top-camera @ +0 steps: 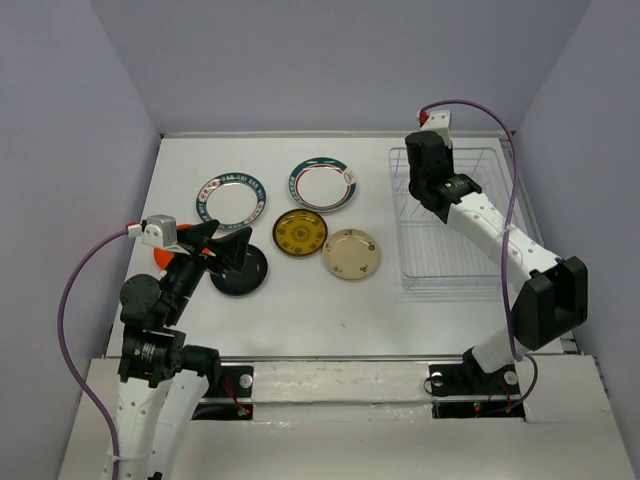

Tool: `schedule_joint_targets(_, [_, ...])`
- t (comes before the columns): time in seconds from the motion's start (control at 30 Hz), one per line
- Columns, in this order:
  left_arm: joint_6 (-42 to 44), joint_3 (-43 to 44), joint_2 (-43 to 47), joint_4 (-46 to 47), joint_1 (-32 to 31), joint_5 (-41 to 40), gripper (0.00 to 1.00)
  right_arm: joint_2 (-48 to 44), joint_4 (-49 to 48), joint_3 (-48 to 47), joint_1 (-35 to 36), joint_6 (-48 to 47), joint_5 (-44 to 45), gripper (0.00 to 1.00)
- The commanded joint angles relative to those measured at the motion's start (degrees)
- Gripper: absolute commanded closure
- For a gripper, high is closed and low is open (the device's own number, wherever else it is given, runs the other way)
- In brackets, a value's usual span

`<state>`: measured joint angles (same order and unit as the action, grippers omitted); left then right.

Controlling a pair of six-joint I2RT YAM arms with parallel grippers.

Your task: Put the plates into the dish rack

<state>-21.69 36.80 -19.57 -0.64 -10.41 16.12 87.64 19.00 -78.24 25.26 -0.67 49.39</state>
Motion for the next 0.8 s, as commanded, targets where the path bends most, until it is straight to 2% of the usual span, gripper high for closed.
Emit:
schedule_joint_targets(0.0, [-0.19, 1.17, 0.24, 3.19, -0.13, 1.11, 0.01, 1.74, -0.72, -4.55, 0.32, -3.73, 3.26, 0.93])
schedule_joint_targets(0.77, [-0.19, 1.08, -0.55, 3.28, -0.13, 0.84, 0.01, 12.12, 3.14, -4.20, 0.32, 5.32, -3.24, 0.93])
